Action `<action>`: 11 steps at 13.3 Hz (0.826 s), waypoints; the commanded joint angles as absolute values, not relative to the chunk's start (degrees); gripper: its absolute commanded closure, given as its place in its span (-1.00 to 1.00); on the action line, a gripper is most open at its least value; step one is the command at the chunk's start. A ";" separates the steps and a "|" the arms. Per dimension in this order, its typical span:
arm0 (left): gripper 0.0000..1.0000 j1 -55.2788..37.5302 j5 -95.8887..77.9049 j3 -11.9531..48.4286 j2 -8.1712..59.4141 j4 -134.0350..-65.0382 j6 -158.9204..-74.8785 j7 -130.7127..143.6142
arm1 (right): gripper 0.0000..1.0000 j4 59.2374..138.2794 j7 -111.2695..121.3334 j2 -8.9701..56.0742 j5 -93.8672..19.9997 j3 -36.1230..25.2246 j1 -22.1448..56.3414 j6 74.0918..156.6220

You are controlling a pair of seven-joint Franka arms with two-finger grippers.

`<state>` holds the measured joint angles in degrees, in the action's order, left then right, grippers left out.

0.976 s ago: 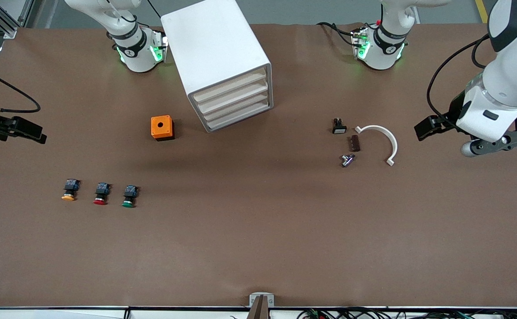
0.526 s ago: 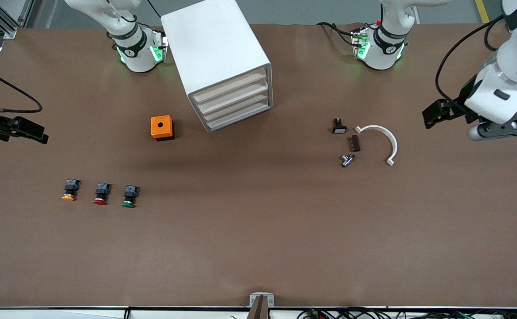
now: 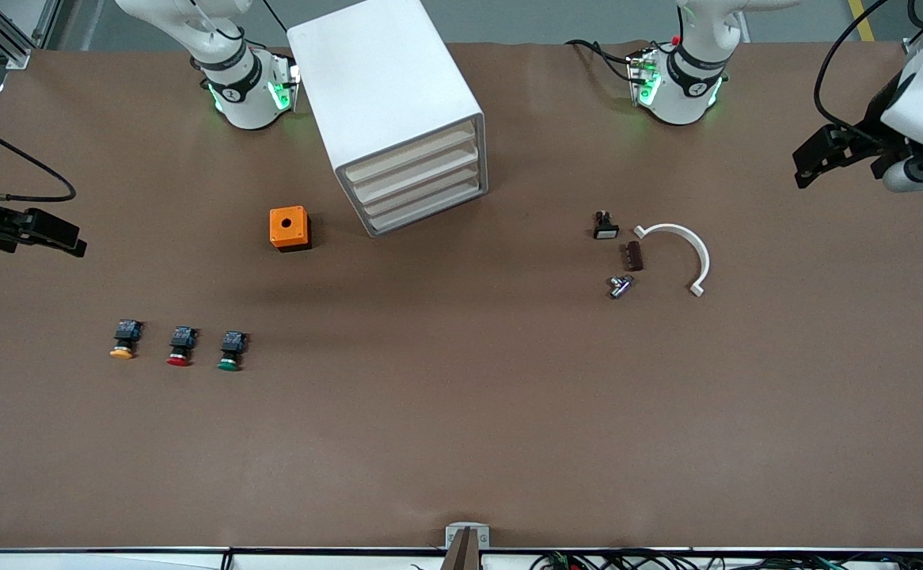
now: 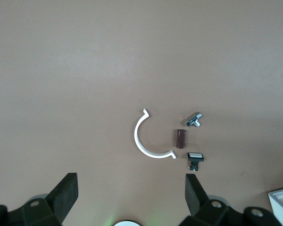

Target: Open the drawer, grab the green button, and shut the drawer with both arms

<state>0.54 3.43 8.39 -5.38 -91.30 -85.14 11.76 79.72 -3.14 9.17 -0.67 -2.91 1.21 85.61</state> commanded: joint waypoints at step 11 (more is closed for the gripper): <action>-1.00 2.11 2.46 8.52 -6.77 -91.06 -85.69 8.88 | -1.00 78.84 -2.99 9.32 -0.88 -2.55 0.70 84.81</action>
<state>1.49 3.31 8.34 -6.52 -91.75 -85.46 10.11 79.72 -3.14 9.17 -0.67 -2.92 1.21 85.61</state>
